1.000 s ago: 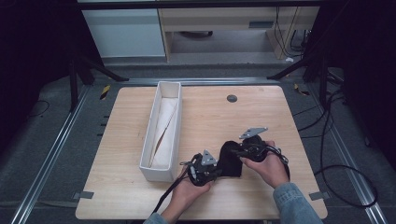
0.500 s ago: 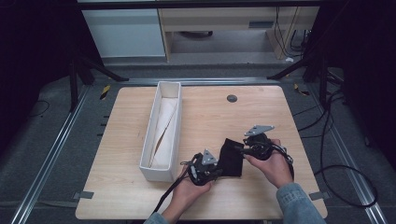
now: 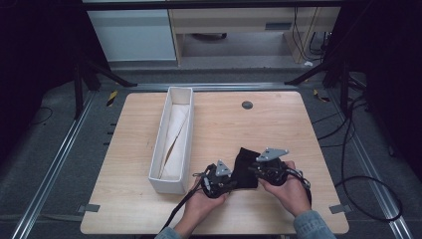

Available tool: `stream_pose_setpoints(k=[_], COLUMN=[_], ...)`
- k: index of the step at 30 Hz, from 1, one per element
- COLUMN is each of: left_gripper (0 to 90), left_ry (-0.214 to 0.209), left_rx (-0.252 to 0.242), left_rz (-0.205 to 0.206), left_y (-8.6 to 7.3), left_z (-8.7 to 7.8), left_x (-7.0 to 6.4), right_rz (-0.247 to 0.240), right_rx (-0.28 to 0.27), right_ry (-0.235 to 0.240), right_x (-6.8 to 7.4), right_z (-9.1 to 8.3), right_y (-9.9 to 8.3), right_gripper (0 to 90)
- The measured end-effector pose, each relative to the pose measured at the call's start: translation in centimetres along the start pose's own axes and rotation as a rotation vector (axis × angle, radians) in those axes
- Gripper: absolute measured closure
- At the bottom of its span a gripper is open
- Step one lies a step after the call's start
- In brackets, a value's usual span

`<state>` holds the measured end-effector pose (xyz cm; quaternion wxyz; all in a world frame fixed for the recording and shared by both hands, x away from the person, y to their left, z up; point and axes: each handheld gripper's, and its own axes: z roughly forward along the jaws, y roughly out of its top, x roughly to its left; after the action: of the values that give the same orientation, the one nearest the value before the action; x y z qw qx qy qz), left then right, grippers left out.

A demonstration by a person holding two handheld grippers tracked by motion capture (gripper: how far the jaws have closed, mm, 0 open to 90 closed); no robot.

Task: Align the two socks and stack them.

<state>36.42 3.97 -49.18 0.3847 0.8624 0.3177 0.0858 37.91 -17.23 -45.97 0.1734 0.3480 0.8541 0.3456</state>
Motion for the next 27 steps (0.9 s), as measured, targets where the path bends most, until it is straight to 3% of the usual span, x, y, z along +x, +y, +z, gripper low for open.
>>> stream_pose_setpoints(k=[5,14,21,27], left_gripper=[76.0,76.8,76.7,76.4], left_ry=[0.000,-0.019,-0.056,-0.077], left_rx=[0.006,0.012,0.003,0.004], left_rz=[-0.008,-0.001,0.006,0.028], left_y=[0.0,-0.2,-1.1,-1.9], left_z=[0.5,0.5,0.0,-0.5], left_x=[0.1,-0.1,-1.6,-3.1], right_rz=[0.003,0.018,0.021,-0.008], right_rx=[0.009,0.017,0.016,0.031], right_ry=[0.018,0.017,0.024,0.013], right_x=[1.7,2.1,2.8,4.0], right_z=[0.4,1.5,0.5,-0.5], right_y=[-1.8,-3.1,-4.1,-4.9], right_gripper=[71.7,69.2,69.1,68.6])
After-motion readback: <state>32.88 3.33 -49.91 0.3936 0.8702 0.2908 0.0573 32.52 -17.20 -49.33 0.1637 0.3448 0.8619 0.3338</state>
